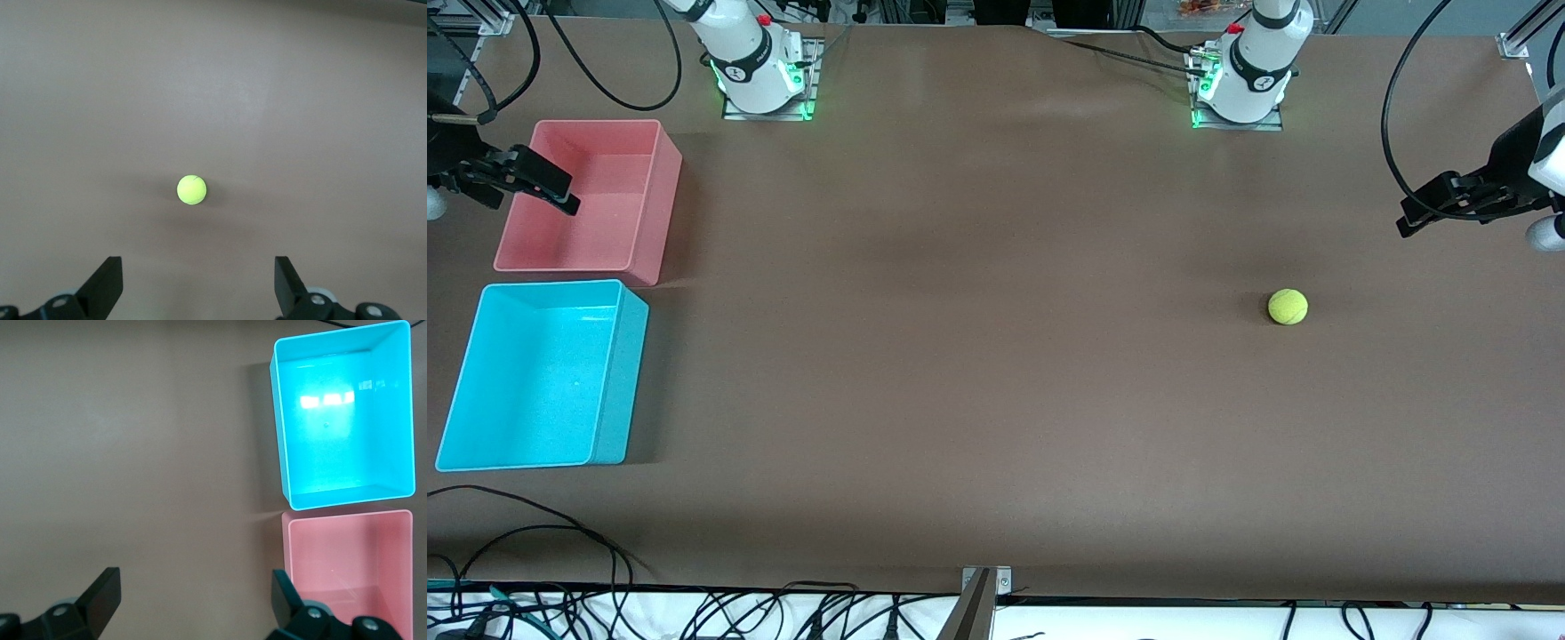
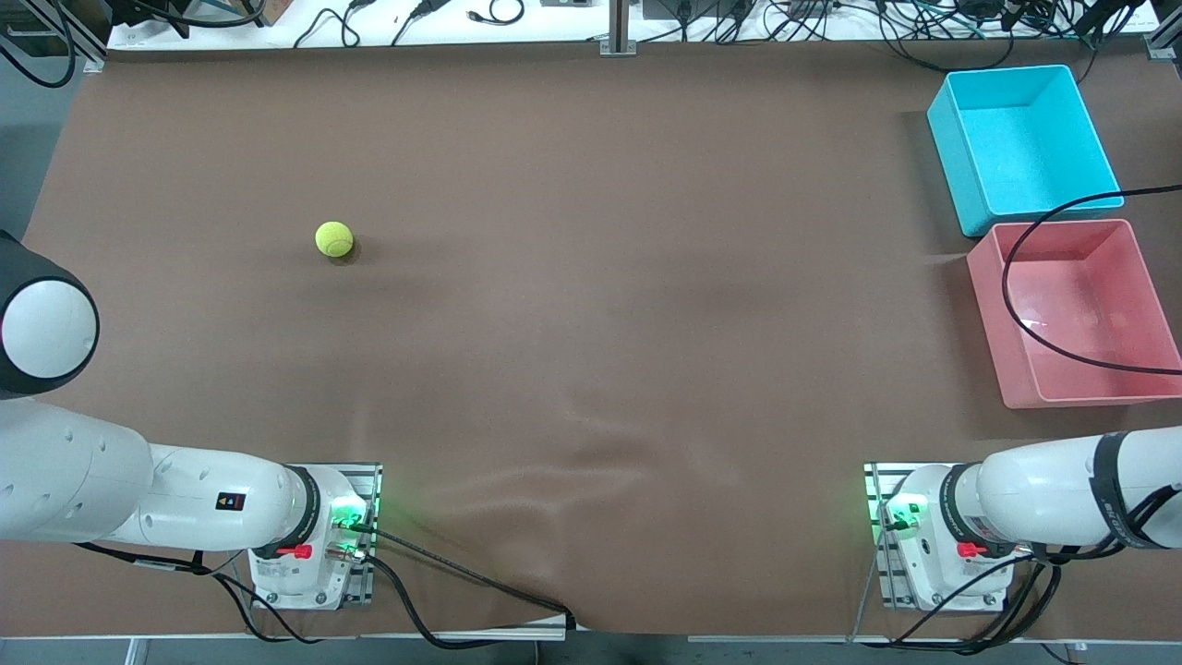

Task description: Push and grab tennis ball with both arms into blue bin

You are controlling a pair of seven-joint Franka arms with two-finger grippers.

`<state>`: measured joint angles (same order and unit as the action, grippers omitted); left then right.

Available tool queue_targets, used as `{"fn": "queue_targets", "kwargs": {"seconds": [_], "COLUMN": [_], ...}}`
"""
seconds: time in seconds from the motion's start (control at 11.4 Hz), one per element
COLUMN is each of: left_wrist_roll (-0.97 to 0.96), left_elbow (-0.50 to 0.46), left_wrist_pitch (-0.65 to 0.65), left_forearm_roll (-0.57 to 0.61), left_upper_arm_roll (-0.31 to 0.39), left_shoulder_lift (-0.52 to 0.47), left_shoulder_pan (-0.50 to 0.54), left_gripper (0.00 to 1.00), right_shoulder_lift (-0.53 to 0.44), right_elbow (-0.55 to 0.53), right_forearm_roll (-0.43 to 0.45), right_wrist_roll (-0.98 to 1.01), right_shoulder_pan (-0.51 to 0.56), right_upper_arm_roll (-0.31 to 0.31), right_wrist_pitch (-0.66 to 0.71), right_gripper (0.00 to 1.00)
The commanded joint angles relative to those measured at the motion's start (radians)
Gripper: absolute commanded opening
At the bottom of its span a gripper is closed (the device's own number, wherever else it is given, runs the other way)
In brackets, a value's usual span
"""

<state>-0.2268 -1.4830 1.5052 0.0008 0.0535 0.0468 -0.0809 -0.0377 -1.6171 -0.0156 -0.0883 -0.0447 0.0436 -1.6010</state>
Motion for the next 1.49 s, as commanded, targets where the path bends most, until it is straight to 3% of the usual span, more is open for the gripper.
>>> {"fn": "queue_targets", "kwargs": {"seconds": [0.0,1.4], "left_wrist_roll": [-0.008,-0.008], "left_elbow": [0.026,0.023], "left_wrist_pitch": [-0.026,-0.042], "left_forearm_roll": [0.028,0.028], "left_upper_arm_roll": [-0.004,0.0], "left_shoulder_lift": [0.011,0.016], "left_shoulder_pan": [0.004,0.006], "left_gripper": [1.0,1.0], "right_shoulder_lift": [-0.007,-0.004], "right_elbow": [0.006,0.037], "right_forearm_roll": [-0.011,-0.003], "right_wrist_roll": [-0.016,0.005], "right_shoulder_pan": [-0.006,-0.02], "right_upper_arm_roll": [-0.002,-0.002], "right_wrist_pitch": [0.003,0.009], "right_gripper": [1.0,1.0]}}
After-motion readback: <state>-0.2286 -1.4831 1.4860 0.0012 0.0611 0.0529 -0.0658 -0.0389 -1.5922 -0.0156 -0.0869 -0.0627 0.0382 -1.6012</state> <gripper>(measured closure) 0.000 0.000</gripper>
